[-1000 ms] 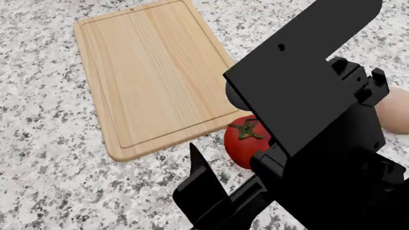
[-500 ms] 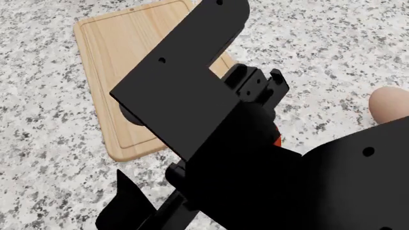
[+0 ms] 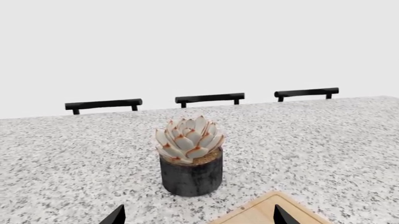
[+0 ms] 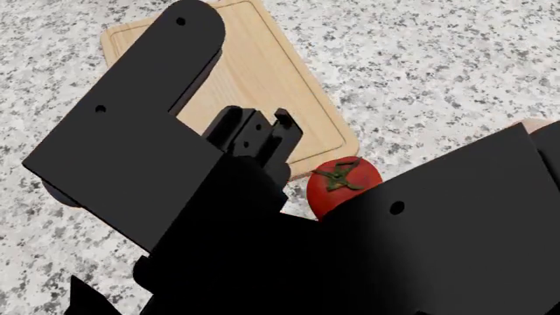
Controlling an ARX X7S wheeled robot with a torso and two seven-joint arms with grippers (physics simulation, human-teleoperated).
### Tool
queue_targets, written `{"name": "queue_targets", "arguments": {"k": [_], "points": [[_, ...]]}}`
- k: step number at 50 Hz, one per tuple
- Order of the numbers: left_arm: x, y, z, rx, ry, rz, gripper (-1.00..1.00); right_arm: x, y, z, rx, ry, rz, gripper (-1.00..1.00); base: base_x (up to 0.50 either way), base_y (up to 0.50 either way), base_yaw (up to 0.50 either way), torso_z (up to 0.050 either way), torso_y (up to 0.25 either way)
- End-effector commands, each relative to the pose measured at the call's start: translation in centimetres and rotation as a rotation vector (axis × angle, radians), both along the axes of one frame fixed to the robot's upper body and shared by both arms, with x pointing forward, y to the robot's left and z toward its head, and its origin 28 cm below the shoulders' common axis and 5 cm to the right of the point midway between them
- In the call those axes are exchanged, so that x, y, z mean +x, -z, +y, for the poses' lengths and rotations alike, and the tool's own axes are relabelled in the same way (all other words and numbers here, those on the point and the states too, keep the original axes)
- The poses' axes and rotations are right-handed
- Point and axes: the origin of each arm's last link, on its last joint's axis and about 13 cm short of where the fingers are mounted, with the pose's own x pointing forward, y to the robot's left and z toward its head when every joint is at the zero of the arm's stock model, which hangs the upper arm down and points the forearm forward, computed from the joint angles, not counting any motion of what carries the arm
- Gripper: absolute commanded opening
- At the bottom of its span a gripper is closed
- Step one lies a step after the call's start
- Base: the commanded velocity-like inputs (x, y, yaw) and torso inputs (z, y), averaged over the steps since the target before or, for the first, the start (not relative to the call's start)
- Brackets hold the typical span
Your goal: Clear the non-vegetable object off the cutting board and place the vegetables onto it.
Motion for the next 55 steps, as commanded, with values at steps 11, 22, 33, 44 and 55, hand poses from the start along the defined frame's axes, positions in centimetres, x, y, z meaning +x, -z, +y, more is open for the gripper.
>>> {"name": "queue_targets", "arguments": {"k": [11,22,33,44,55], "points": [[0.1,-0.1,0.0,-0.001,0.000,-0.005,1.00,-1.6,0.6,1.3,-0.018,-0.092,0.065,1.00,0.00,0.00,0.00,0.000,0.000],[0.2,-0.3,0.0,0.001,0.001,-0.009,1.00,-2.0,0.6,1.6,-0.029,-0.116,0.081,1.00,0.00,0.00,0.00,0.000,0.000],[0.1,-0.2,0.0,-0.001,-0.001,-0.009,1.00,-2.4,1.0,1.9,-0.032,-0.141,0.111,1.00,0.00,0.00,0.00,0.000,0.000],[0.0,-0.4,0.0,-0.001,-0.002,-0.014,1.00,-3.2,1.1,2.3,-0.034,-0.173,0.143,1.00,0.00,0.00,0.00,0.000,0.000],[-0.3,-0.6,0.3,-0.004,-0.009,-0.023,1.00,-3.8,1.9,3.0,-0.033,-0.220,0.189,1.00,0.00,0.00,0.00,0.000,0.000]]}}
